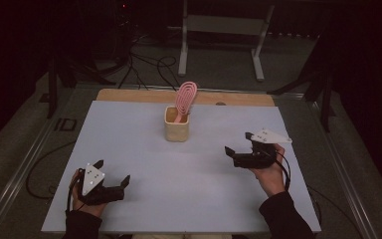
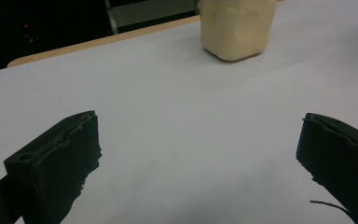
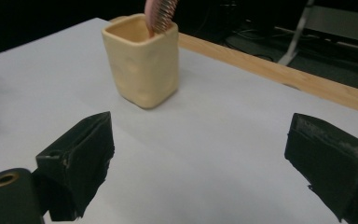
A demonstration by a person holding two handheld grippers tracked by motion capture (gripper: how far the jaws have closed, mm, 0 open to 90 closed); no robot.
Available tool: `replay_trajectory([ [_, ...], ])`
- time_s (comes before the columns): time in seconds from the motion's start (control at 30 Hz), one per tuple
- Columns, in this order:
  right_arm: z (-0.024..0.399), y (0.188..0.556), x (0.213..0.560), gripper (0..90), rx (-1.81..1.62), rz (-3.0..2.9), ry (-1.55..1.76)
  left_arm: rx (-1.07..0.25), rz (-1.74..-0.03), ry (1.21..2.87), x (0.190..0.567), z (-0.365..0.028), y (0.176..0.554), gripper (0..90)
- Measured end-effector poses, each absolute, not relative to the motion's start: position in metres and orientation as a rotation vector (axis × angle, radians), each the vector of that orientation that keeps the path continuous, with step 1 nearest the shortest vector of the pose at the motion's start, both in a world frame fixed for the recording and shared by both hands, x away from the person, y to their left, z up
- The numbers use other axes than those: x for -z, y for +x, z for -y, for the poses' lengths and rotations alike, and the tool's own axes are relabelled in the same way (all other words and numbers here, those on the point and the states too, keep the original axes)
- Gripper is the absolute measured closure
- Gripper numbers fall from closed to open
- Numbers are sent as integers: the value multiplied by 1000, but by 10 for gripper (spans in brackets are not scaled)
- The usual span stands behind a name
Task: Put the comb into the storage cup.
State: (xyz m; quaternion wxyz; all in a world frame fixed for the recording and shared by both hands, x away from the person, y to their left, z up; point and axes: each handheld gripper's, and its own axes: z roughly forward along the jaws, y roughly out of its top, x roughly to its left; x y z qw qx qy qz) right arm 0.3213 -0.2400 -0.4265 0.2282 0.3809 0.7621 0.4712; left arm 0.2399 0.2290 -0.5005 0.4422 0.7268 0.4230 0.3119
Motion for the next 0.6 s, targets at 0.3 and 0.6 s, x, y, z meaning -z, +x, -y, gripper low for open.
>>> replay_trajectory([
  [0.3, 249, 303, 438, 80, -1268, -2077, 1010, -781, -1054, 1782, 497, -231, 238, 3],
  [0.6, 265, 284, 451, 81, -1322, -2018, 1027, -801, -1065, 1747, 489, -239, 237, 1],
])
